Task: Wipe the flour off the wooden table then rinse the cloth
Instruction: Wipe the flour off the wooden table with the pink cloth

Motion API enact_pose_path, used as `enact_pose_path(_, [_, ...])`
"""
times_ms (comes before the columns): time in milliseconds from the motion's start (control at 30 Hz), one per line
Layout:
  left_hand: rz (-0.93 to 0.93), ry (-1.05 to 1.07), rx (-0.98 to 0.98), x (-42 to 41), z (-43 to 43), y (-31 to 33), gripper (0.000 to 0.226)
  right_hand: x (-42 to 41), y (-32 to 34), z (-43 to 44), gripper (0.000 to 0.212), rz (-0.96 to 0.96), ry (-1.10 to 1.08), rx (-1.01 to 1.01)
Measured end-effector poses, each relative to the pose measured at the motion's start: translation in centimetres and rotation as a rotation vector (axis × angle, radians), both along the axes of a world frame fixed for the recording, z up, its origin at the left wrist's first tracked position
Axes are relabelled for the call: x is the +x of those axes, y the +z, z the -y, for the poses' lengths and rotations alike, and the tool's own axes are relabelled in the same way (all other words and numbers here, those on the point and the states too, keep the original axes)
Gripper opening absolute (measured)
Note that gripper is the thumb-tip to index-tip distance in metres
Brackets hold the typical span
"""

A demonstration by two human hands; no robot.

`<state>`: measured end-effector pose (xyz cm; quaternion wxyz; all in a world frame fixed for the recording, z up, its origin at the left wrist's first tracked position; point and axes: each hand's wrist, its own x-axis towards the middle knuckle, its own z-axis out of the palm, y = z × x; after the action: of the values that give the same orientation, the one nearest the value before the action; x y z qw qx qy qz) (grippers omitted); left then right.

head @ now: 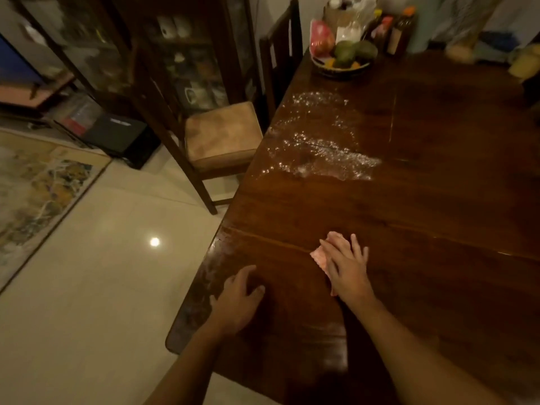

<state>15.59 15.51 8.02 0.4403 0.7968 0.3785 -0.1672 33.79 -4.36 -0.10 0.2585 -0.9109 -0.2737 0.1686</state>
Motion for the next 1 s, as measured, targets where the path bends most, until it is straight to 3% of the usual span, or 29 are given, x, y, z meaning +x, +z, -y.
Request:
enact_pose_path(67, [-0.093, -0.095, 0.174, 0.5, -3.1, -1.1, 0.053, 0.6, -0.3, -1.7, 0.047, 0.132, 0.037, -0.194])
enact_pose_path(133, [-0.086, -0.134, 0.223, 1.8, -5.3, -1.9, 0.056, 1.7, -0.2, -3.2, 0.05, 0.187, 0.028, -0.282])
enact_pose_path(233, [-0.05, -0.202, 0.226, 4.3, -8.0, -3.8, 0.062, 3.4, -0.2, -6.3, 0.052, 0.183, -0.057, -0.321])
enact_pose_path(367, [-0.139, -0.423, 0.315, 7.9, -10.3, -4.8, 0.073, 4.0, -0.3, -10.5, 0.054, 0.217, -0.127, -0.323])
enact_pose_path(500, [-0.133, -0.491, 0.255, 11.8, -15.0, -4.7, 0.077, 2.1, -1.1, -10.2, 0.054, 0.324, 0.179, -0.207])
enact_pose_path(600, [-0.111, -0.515, 0.228, 14.3, -17.8, -4.8, 0.077, 2.6, -2.0, -9.0, 0.052, 0.282, 0.337, -0.166])
enact_pose_path(700, [-0.115, -0.553, 0.206, 15.2, -18.3, -4.9, 0.08, 4.0, -1.9, -10.4, 0.052, 0.28, 0.152, -0.212])
enact_pose_path(867, [-0.085, -0.718, 0.292, 15.1, -20.3, -5.2, 0.078, 5.0, -0.9, -18.9, 0.054, 0.184, -0.546, -0.283])
enact_pose_path(933, [-0.094, -0.856, 0.341, 15.3, -21.0, -5.1, 0.076, 4.4, -0.8, -21.4, 0.055, 0.142, -0.527, -0.265])
enact_pose_path(1000, [-0.094, -0.962, 0.358, 15.2, -22.1, -5.0, 0.073, 2.9, -0.8, -22.6, 0.054, 0.107, -0.351, -0.179])
